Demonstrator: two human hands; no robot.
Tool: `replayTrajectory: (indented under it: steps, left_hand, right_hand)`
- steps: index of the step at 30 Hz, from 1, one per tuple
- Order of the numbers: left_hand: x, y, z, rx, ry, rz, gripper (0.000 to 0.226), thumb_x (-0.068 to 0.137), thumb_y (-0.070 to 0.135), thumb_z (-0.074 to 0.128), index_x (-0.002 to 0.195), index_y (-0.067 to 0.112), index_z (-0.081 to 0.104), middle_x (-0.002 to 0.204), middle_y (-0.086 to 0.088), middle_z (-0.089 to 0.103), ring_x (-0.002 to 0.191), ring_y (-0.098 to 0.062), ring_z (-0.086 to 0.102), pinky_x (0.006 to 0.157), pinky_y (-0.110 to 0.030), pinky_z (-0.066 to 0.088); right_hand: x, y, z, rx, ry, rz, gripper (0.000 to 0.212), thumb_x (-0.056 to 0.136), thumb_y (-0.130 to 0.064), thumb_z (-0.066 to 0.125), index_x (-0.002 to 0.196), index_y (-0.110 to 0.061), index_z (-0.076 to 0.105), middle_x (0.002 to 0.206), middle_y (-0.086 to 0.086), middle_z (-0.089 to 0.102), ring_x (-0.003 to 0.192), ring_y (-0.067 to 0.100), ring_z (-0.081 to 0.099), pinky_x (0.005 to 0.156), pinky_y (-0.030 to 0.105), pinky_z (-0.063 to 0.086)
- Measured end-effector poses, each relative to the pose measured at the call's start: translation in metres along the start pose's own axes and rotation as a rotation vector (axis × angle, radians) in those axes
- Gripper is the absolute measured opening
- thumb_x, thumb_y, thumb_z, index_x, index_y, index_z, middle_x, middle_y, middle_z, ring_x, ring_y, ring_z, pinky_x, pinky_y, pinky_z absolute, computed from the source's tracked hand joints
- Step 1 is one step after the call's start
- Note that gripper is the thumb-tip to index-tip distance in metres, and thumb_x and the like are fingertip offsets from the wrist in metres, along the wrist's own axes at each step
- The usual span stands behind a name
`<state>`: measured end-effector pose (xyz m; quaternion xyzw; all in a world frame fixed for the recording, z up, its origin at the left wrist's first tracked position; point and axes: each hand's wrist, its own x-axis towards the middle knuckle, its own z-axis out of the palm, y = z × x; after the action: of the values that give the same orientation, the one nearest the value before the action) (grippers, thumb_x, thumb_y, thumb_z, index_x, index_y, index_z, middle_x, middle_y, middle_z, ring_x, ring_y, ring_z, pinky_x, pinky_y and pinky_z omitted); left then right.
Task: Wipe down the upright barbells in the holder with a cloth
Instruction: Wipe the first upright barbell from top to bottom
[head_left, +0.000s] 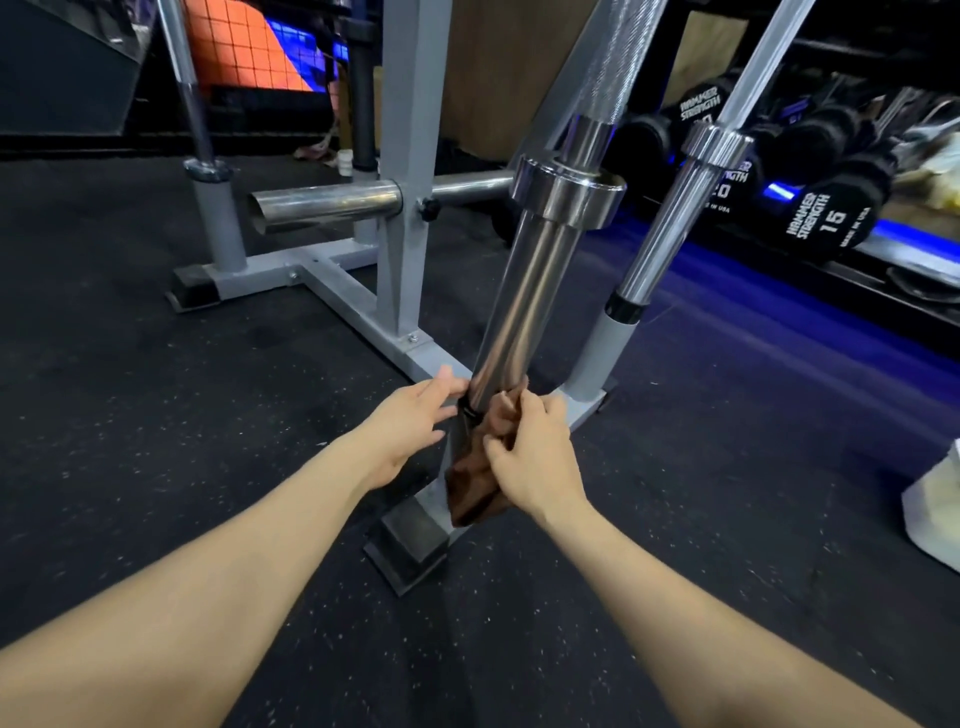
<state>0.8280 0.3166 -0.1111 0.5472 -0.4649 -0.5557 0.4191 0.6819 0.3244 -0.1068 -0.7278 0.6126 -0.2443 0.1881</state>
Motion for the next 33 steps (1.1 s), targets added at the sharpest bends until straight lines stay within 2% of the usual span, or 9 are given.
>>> replayTrajectory:
  steps: [4,10,13,16,19,24,26,28,33]
  left_hand:
    - [-0.007,0.01,0.0,0.039,0.001,-0.049,0.051,0.1,0.05,0.025,0.133,0.022,0.052,0.14,0.005,0.049,0.126,-0.01,0.047,0.106,-0.034,0.036]
    - [-0.028,0.027,-0.011,0.02,-0.024,-0.094,0.046,0.096,0.055,0.033,0.123,0.029,0.059,0.131,0.005,0.057,0.122,-0.012,0.049,0.11,-0.04,0.031]
    - [-0.044,0.031,-0.023,-0.069,-0.069,-0.016,0.05,0.09,0.046,0.054,0.137,0.033,0.044,0.139,0.006,0.049,0.125,-0.012,0.048,0.107,-0.037,0.035]
    - [-0.056,0.032,-0.016,-0.05,-0.174,0.086,0.085,0.069,0.029,0.079,0.136,0.052,0.03,0.14,0.013,0.039,0.126,-0.013,0.048,0.109,-0.042,0.037]
    - [-0.062,0.039,0.007,-0.015,-0.216,0.225,0.09,0.07,0.013,0.082,0.135,0.049,0.031,0.138,0.007,0.049,0.124,-0.011,0.052,0.104,-0.035,0.044]
    - [-0.061,0.054,0.02,0.062,0.018,0.332,0.06,0.065,0.026,0.083,0.117,0.039,0.055,0.12,0.0,0.062,0.108,-0.015,0.062,0.097,-0.04,0.05]
    - [-0.062,0.065,0.019,0.162,0.166,0.333,0.053,0.066,0.029,0.085,0.109,0.038,0.055,0.116,0.002,0.062,0.103,-0.015,0.063,0.094,-0.042,0.051]
    - [-0.062,0.081,0.016,0.212,0.377,0.375,0.047,0.069,0.029,0.083,0.104,0.037,0.052,0.116,0.003,0.06,0.101,-0.014,0.06,0.09,-0.039,0.052]
    - [-0.04,0.113,0.035,0.473,0.73,0.541,0.056,0.081,0.035,0.071,0.13,0.03,0.046,0.121,-0.001,0.038,0.103,-0.016,0.047,0.092,-0.029,0.039]
  right_hand:
    - [-0.011,-0.001,-0.015,0.054,-0.083,-0.155,0.038,0.082,-0.01,0.066,0.117,-0.011,0.052,0.116,0.0,0.05,0.107,0.013,0.049,0.08,0.011,0.031]
    - [-0.008,-0.021,-0.032,0.264,-0.048,-0.224,0.04,0.074,-0.008,0.077,0.1,-0.019,0.049,0.107,-0.001,0.059,0.097,0.01,0.054,0.073,0.005,0.035]
    - [-0.004,-0.025,-0.049,0.337,-0.049,-0.227,0.04,0.071,-0.008,0.079,0.099,-0.02,0.052,0.109,0.001,0.061,0.098,0.012,0.056,0.077,0.015,0.036]
    - [-0.004,-0.027,-0.059,0.523,-0.158,-0.153,0.037,0.069,-0.01,0.075,0.099,-0.023,0.058,0.117,0.007,0.06,0.102,0.016,0.059,0.087,0.026,0.044]
    - [-0.005,-0.031,-0.065,0.684,-0.26,-0.111,0.046,0.057,-0.021,0.063,0.103,-0.027,0.06,0.12,0.007,0.059,0.107,0.019,0.06,0.097,0.043,0.048]
    - [0.003,-0.03,-0.089,0.761,-0.329,-0.109,0.041,0.063,-0.021,0.051,0.102,-0.018,0.061,0.112,0.008,0.063,0.101,0.02,0.061,0.087,0.039,0.051]
    - [0.009,-0.025,-0.102,0.755,-0.277,-0.108,0.026,0.075,-0.019,0.052,0.099,-0.023,0.059,0.1,-0.001,0.063,0.09,0.013,0.058,0.076,0.031,0.048]
    - [0.018,-0.016,-0.112,0.781,-0.182,-0.057,0.019,0.088,-0.013,0.049,0.098,-0.028,0.058,0.097,-0.005,0.06,0.092,0.012,0.055,0.079,0.032,0.046]
    - [0.032,-0.002,-0.109,0.701,-0.011,-0.094,0.024,0.09,-0.012,0.052,0.111,-0.024,0.058,0.105,-0.003,0.06,0.095,0.013,0.055,0.084,0.031,0.045]
